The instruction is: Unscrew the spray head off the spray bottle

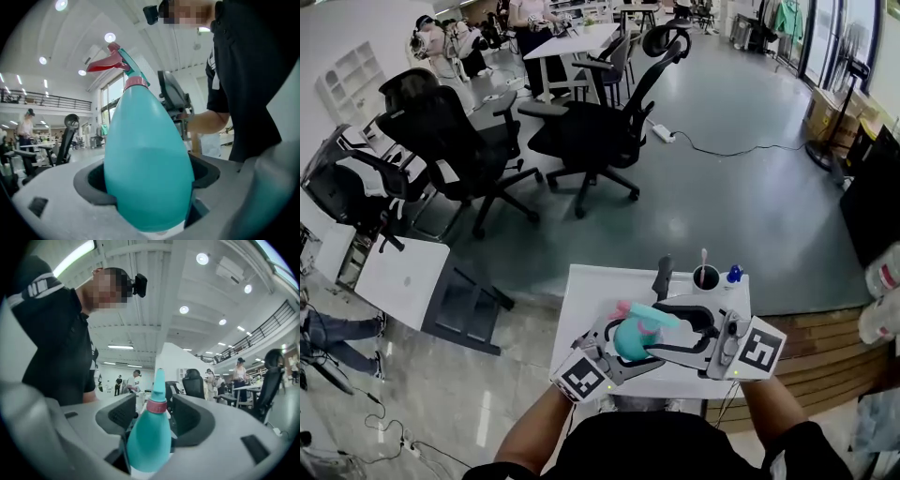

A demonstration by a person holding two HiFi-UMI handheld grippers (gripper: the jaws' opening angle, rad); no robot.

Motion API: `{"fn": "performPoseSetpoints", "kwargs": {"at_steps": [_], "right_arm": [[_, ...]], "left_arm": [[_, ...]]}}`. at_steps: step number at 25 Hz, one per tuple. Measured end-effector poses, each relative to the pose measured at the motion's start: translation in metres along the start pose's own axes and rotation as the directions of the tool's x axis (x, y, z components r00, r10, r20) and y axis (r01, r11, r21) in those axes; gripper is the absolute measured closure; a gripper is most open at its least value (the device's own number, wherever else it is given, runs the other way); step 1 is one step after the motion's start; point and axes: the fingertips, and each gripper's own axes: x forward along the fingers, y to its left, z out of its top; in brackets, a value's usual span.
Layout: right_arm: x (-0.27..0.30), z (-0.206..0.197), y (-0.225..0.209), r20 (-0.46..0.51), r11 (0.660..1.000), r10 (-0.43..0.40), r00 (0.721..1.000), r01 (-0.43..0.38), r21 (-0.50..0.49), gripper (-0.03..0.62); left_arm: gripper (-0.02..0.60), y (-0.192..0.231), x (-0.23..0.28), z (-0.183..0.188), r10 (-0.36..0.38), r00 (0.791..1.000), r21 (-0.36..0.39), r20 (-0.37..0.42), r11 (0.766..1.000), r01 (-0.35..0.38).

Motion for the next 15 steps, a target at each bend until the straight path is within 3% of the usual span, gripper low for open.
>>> {"fn": "performPoseSetpoints", "kwargs": {"at_steps": [3,7,10,15], "right_arm": [[-0.002,0.0,-0.014,0.059,0.987,-0.157,0.986,0.155,0.052,0.364],[-0.006,-0.011,-0.03,0.05,0.929,-0.358,0.932,0.35,0.119,0.386],[-0.003,-0.015,-0.031,0.04,0.902,-0.406,0.913,0.394,0.177,0.395],[0.01,-0.027,-0.035,-0.026,0.886,-0.443,0.896,0.442,0.142,0.401]], "left_arm": [[0.129,0.021,-0.002,-0.02,0.162,0.984,0.046,-0.079,0.986,-0.158],[0.129,0.042,-0.01,-0.025,0.353,0.927,-0.006,-0.124,0.934,-0.357],[0.129,0.047,-0.013,-0.038,0.413,0.898,0.003,-0.152,0.909,-0.417],[0.129,0.049,-0.011,-0.047,0.452,0.874,0.009,-0.178,0.889,-0.458]]}}
